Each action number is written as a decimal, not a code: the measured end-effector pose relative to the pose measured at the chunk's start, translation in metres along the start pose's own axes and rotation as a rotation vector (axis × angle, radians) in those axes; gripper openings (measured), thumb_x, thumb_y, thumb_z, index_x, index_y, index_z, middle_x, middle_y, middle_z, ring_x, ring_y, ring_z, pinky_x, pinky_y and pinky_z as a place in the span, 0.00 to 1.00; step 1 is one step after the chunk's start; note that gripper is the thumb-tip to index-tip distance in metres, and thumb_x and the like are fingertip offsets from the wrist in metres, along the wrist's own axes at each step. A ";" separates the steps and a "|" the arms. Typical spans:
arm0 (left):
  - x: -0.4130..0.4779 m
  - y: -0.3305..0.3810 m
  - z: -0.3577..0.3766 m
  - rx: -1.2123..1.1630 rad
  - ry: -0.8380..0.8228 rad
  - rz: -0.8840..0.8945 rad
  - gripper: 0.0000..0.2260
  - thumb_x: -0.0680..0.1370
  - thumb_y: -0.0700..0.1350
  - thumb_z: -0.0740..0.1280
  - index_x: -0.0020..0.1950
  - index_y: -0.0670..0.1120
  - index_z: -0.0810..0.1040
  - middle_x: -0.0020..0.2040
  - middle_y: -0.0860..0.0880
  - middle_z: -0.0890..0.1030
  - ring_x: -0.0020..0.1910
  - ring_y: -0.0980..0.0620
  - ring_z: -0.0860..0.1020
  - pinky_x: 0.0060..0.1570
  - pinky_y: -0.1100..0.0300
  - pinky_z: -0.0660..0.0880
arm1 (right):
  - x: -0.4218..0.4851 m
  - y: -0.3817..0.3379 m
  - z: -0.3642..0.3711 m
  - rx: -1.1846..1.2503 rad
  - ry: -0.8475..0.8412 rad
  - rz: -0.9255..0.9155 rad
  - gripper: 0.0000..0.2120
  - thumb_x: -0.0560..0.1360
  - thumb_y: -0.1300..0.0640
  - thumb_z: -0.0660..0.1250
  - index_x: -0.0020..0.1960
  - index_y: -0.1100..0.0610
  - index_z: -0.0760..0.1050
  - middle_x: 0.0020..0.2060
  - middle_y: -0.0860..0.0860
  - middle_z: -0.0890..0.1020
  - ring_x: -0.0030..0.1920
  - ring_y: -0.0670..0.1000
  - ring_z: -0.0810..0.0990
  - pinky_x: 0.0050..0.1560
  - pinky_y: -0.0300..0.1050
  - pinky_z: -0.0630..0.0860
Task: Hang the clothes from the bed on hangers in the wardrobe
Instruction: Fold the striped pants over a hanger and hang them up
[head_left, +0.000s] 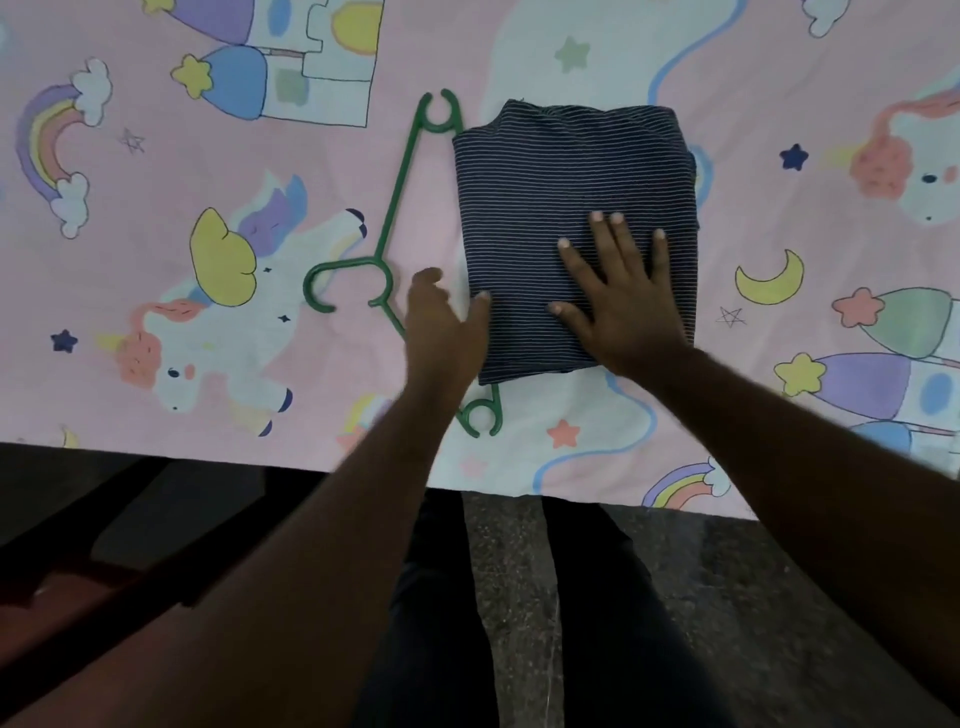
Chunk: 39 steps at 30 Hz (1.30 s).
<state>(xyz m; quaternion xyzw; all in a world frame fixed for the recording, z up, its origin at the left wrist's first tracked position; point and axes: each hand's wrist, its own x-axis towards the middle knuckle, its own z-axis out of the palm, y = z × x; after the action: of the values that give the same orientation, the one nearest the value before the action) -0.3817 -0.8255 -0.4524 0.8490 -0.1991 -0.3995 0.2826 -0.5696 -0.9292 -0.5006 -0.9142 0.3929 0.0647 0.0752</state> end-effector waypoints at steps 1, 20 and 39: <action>0.006 0.005 0.008 0.025 -0.078 -0.044 0.26 0.78 0.50 0.68 0.71 0.42 0.64 0.59 0.44 0.77 0.57 0.46 0.77 0.58 0.53 0.74 | -0.003 0.004 0.002 0.017 0.007 0.044 0.32 0.80 0.34 0.49 0.79 0.50 0.58 0.78 0.58 0.56 0.78 0.59 0.53 0.75 0.65 0.46; -0.120 0.110 -0.040 0.568 0.072 0.134 0.12 0.77 0.45 0.64 0.58 0.43 0.70 0.51 0.41 0.79 0.49 0.37 0.77 0.39 0.52 0.65 | -0.006 -0.042 -0.179 1.035 -0.012 0.184 0.34 0.81 0.46 0.62 0.80 0.57 0.52 0.79 0.53 0.54 0.79 0.50 0.50 0.76 0.44 0.52; -0.517 -0.054 -0.267 0.555 0.637 -0.326 0.15 0.76 0.41 0.64 0.61 0.51 0.72 0.51 0.45 0.80 0.50 0.40 0.79 0.45 0.50 0.73 | -0.191 -0.322 -0.344 1.196 -0.868 -0.539 0.27 0.69 0.61 0.75 0.66 0.67 0.73 0.53 0.45 0.81 0.46 0.33 0.80 0.51 0.32 0.76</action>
<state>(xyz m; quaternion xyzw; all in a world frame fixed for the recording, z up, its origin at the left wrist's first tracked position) -0.4754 -0.4071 -0.0557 0.9936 -0.0653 -0.0890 0.0248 -0.4455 -0.6399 -0.1015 -0.6755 0.0614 0.1731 0.7142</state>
